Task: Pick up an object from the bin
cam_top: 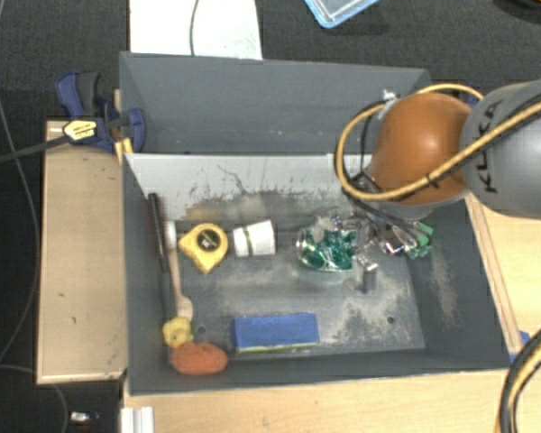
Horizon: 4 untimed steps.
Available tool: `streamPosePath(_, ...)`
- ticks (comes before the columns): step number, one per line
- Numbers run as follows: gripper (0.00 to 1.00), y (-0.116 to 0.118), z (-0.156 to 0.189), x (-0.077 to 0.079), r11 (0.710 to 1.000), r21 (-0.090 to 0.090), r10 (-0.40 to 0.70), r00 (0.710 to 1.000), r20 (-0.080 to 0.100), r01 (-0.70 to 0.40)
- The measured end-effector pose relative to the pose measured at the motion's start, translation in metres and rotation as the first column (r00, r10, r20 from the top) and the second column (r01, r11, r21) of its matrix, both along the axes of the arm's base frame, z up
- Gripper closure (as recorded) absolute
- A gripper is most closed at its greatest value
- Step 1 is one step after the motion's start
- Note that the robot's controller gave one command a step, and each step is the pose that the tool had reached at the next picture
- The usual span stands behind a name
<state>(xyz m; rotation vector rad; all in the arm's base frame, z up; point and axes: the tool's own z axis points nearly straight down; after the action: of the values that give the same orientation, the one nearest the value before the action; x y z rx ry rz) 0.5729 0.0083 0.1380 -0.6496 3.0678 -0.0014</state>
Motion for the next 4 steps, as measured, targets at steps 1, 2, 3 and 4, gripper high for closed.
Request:
streamPosePath(1, 0.0, -0.009, -0.028, 0.007, 1.0, 0.001, -0.004, 1.0, 0.001, 0.004)
streamPosePath(2, 0.0, 0.005, 0.002, 0.009, 0.971, 0.003, -0.24, 0.971, 0.001, 0.24)
streamPosePath(3, 0.0, -0.012, 0.0, 0.014, 0.976, 0.002, -0.218, 0.976, 0.0, 0.218)
streamPosePath(4, 0.0, 0.009, -0.026, 0.012, 0.931, 0.007, -0.365, 0.931, 0.006, 0.365)
